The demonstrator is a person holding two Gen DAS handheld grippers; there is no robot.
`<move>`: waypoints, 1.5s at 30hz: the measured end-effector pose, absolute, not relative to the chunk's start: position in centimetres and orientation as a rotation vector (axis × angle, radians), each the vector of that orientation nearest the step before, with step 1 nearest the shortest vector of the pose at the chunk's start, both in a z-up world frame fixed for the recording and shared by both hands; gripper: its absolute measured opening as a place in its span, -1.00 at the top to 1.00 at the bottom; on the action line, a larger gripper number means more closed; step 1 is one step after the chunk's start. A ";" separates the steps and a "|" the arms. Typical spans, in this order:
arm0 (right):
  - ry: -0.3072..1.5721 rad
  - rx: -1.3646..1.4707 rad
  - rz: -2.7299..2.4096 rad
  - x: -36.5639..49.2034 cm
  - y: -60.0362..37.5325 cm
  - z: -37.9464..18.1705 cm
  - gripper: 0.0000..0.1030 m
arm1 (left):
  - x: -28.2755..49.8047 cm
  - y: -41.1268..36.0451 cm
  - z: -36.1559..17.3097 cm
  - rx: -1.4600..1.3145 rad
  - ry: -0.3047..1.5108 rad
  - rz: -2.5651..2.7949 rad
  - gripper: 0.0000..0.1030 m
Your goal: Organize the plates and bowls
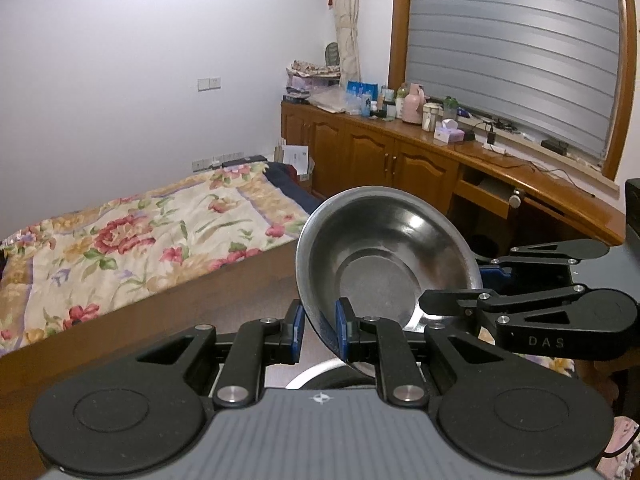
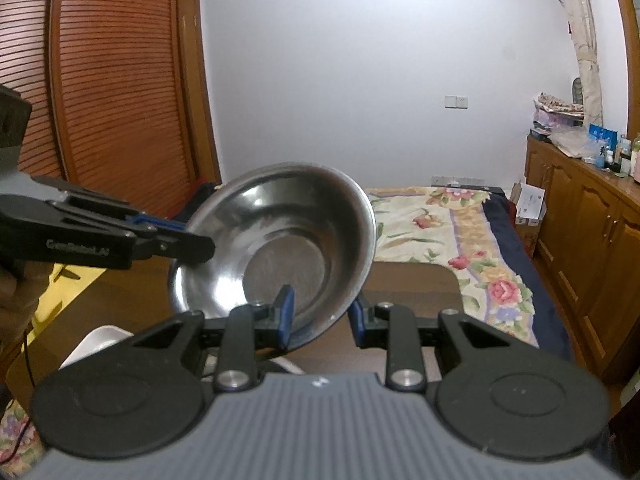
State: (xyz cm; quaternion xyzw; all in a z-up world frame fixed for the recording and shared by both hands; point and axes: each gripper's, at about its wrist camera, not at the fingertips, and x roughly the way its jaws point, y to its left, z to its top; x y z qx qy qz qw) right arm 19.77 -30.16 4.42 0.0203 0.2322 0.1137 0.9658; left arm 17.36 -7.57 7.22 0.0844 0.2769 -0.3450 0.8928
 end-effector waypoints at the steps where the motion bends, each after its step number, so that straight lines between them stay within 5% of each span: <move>1: 0.476 0.040 0.234 19.7 -30.0 4.2 0.40 | 17.2 -7.4 7.0 0.171 0.580 -0.716 0.63; 45: 0.612 -0.002 0.249 16.5 -24.9 -2.4 0.39 | 13.7 -5.4 -1.5 0.186 0.676 -0.652 0.58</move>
